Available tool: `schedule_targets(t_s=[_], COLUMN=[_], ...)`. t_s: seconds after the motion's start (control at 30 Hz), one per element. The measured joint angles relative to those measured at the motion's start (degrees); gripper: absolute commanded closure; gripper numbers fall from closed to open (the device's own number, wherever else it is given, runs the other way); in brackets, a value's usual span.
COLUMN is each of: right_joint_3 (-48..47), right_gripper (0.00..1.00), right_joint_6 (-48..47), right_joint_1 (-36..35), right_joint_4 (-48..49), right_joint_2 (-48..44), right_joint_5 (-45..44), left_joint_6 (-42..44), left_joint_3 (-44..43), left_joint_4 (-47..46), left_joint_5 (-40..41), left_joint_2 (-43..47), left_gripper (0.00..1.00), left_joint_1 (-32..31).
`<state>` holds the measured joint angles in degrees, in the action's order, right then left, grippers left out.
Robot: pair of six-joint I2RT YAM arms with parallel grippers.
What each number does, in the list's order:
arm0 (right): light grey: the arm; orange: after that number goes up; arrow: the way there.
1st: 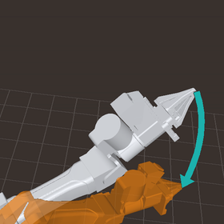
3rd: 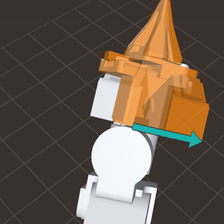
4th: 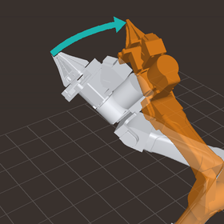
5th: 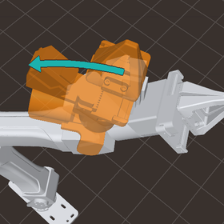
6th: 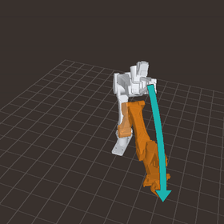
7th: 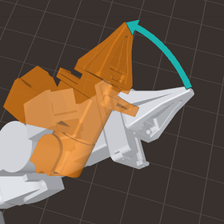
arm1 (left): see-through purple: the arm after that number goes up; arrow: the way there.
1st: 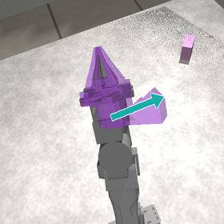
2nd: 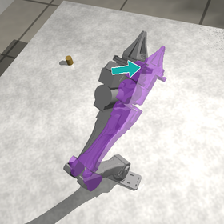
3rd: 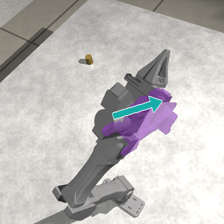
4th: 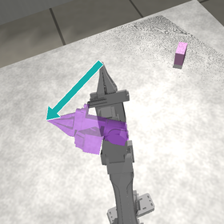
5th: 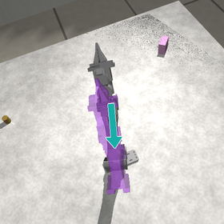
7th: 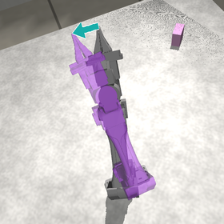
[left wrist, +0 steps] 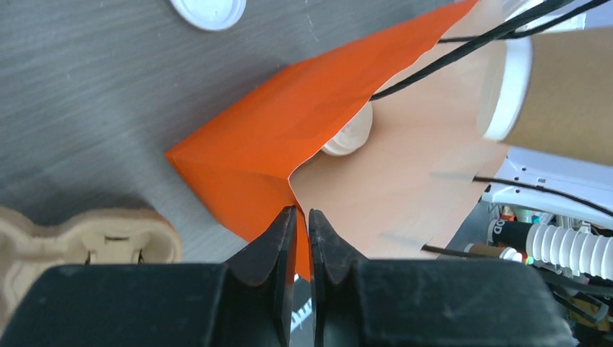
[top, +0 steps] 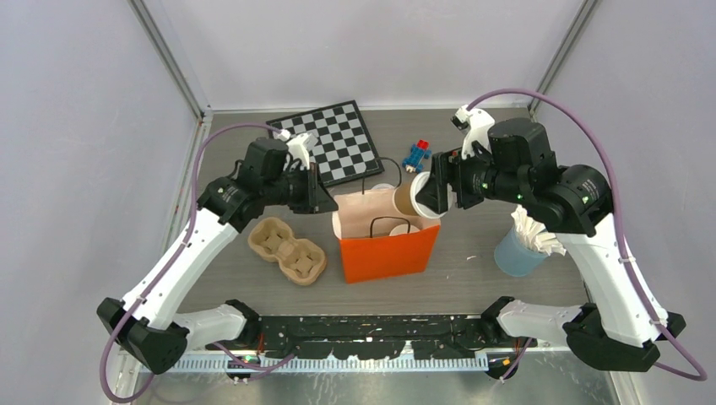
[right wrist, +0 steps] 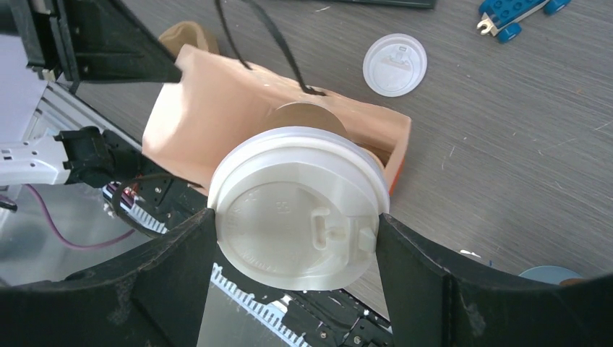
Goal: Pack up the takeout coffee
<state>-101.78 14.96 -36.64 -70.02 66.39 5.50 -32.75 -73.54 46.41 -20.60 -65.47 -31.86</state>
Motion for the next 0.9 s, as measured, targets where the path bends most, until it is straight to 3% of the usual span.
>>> schedule_targets(t_s=[0.23,0.33,0.47,0.9], right_joint_3=[0.2,0.2,0.2,0.3], right_gripper=[0.23,0.23,0.24,0.24], right_joint_6=[-1.1,-1.4,-2.2,-8.1], right_joint_1=[-2.0,-3.5,-5.5,-12.0], right_joint_4=[-0.1,-0.1,-0.3,1.6], right_joint_2=[1.6,3.0,4.6,10.7], right_joint_5=[0.0,-0.8,-2.5,-8.5], left_joint_6=[2.2,2.6,3.0,-0.3], left_joint_3=[0.3,0.2,-1.7,-4.7], left_joint_4=[-7.0,-9.4,-9.8,-0.8], left_joint_5=[0.0,-0.1,-0.2,1.4], left_joint_2=[-2.3,-3.2,-4.7,-1.5], left_gripper=[0.82,0.65,0.56,0.52], left_joint_1=[0.0,0.0,0.0,0.0])
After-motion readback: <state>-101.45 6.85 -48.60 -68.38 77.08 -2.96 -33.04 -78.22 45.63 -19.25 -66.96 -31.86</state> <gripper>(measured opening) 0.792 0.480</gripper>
